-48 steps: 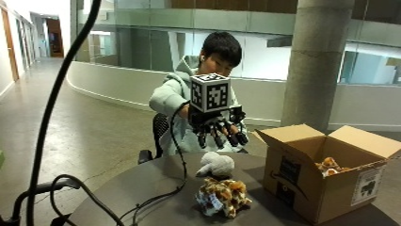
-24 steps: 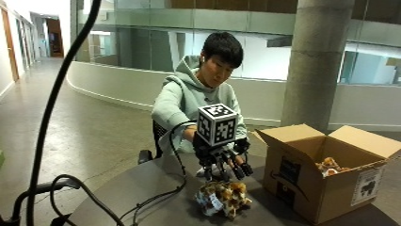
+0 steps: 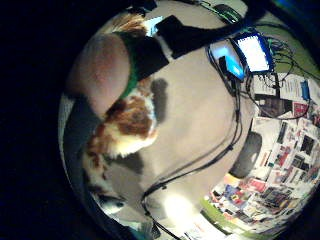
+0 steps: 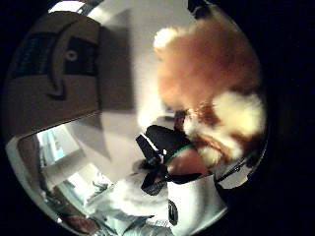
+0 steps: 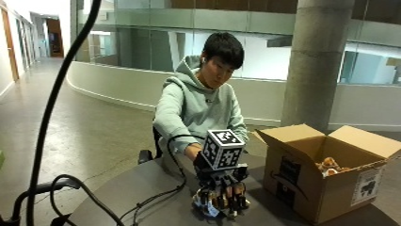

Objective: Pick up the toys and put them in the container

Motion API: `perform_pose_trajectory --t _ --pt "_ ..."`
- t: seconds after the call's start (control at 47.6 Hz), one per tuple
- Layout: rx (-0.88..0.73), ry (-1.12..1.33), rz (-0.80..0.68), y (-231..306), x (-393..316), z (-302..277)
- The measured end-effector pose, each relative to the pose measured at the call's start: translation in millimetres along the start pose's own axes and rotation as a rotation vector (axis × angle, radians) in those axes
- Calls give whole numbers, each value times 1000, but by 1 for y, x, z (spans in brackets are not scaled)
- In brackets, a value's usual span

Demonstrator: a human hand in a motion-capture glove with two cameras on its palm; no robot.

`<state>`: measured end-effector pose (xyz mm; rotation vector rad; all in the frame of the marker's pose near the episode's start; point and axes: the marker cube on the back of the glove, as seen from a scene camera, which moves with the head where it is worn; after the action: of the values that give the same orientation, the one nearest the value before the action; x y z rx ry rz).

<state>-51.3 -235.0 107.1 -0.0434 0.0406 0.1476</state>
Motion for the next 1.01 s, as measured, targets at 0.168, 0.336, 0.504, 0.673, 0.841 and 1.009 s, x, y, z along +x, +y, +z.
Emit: perform_pose_trajectory --t 0.168,0.336,0.504,0.673,0.841,1.009 --pt "73 -50 -11 -8 3 10" --pt "178 -118 -30 -13 3 15" --pt "373 -123 -46 -14 -1 18" --pt "487 -99 -42 -11 1 16" --pt "340 -116 -33 -3 3 11" --pt "176 -107 -50 23 6 -7"
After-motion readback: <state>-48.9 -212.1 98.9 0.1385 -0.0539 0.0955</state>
